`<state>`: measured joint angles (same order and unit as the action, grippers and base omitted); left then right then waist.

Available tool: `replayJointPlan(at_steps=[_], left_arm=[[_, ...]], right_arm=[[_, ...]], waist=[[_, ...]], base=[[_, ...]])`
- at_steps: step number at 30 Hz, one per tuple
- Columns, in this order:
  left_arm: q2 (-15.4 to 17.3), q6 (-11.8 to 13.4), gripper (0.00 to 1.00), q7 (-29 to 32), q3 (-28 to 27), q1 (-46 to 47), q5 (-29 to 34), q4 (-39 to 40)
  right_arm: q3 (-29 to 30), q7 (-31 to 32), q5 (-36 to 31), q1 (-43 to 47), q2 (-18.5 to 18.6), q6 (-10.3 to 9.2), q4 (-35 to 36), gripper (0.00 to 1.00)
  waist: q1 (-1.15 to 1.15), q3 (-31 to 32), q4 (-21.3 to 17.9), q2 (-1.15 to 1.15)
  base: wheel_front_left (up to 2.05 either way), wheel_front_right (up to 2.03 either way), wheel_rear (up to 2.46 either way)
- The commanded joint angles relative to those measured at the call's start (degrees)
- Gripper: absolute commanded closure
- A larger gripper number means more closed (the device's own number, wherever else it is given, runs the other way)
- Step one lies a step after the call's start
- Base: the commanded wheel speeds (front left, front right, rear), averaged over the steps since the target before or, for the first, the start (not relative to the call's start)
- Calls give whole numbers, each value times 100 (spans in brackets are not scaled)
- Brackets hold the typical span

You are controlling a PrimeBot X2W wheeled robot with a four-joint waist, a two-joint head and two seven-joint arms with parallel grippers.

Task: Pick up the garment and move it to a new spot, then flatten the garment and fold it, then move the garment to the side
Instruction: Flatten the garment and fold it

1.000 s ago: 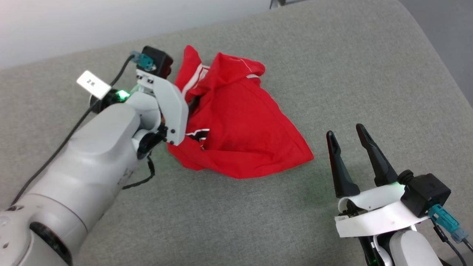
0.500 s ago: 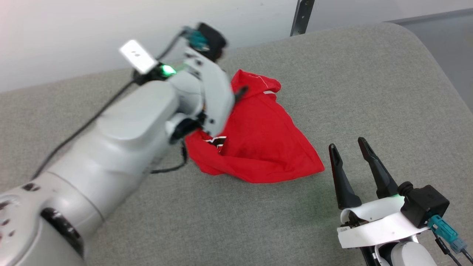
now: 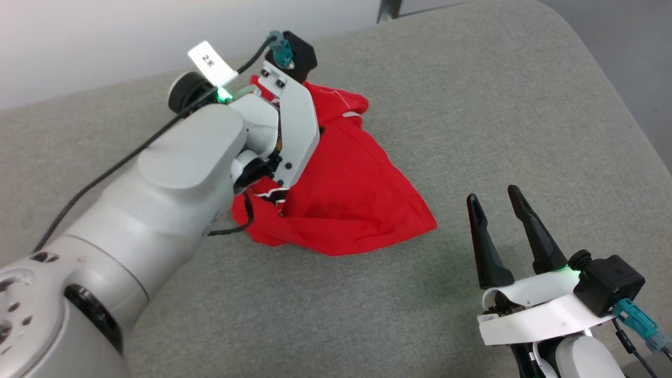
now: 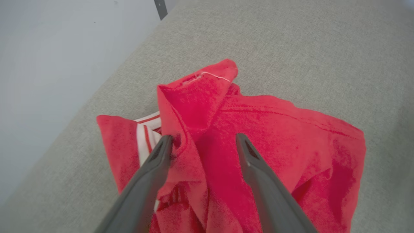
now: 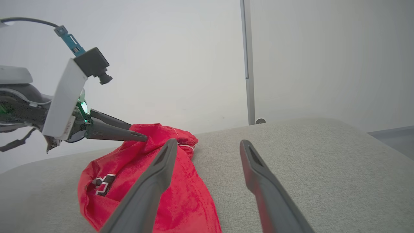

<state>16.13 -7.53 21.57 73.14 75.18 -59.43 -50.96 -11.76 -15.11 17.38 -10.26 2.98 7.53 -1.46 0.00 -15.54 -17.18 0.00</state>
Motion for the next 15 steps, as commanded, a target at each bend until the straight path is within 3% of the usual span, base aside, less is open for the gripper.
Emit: replayJointPlan(at_steps=[1, 3, 4, 6, 7, 15], left_arm=[[-10, 13, 0, 15, 12, -58, 10, -21], [15, 13, 0, -3, 16, -92, 59, -36], [11, 13, 25, -26, 17, -112, 69, -57], [-20, 13, 89, -79, 22, -159, 69, -95], [-33, 13, 100, -116, 21, -162, 55, -114], [-42, 13, 100, -575, -52, -107, -147, -240]], right_arm=[[-5, -5, 31, -41, -14, -7, -3, 0], [-9, -5, 47, -41, -14, -7, 3, 0], [-13, -5, 58, -47, -14, -8, 6, 0], [-18, -5, 72, -69, -14, -7, 11, 0], [-19, -5, 69, -81, -14, -8, 12, 0], [54, -5, -109, 25, -13, -8, -29, 0]], waist=[[0, -80, -93, 0], [0, -96, -102, 0], [0, -101, -99, 0], [0, -103, -83, 0], [0, -102, -69, 0], [0, 111, 246, 0]], base=[[0, 0, 0], [0, 0, 0], [0, 0, 0], [0, 0, 0], [0, 0, 0], [0, 0, 0]])
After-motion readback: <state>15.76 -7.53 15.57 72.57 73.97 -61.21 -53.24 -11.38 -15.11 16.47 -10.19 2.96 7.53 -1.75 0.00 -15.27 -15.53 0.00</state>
